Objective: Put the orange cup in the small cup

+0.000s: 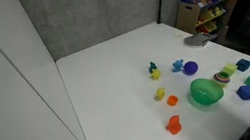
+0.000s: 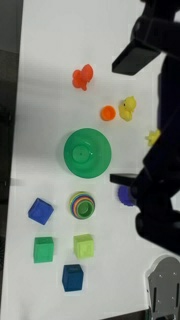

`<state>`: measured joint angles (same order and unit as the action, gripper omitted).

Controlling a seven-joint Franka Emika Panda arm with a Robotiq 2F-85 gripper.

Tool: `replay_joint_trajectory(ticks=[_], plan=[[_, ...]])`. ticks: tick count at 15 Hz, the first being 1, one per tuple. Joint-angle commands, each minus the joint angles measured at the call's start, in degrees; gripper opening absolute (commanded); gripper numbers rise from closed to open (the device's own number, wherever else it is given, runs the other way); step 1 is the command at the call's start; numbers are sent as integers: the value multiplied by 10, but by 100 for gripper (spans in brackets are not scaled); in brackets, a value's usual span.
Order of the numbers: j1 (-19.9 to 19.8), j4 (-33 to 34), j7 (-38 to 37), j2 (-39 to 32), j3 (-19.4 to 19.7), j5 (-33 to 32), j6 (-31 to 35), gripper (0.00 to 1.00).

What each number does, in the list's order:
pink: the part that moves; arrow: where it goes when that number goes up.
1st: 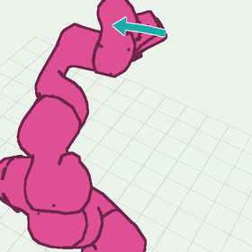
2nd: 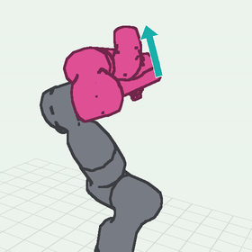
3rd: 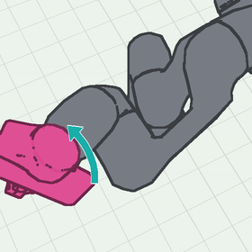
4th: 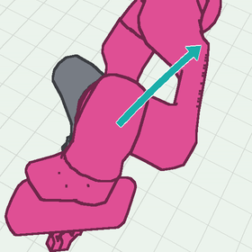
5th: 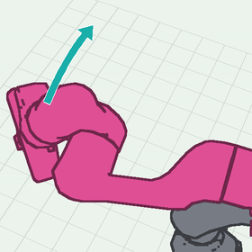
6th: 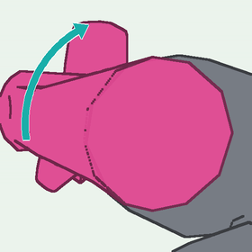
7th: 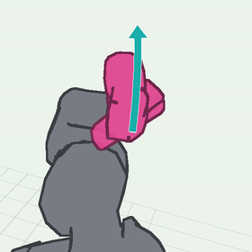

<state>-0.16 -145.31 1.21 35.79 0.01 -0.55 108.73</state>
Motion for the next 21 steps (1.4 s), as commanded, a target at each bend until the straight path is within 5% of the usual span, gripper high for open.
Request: replay_joint_trajectory(ticks=[1,10,21], plan=[[1,1,-1,0,1,0,-1,100],[1,1,-1,0,1,0,-1,100],[25,22,-19,-75,-33,5,76,100]])
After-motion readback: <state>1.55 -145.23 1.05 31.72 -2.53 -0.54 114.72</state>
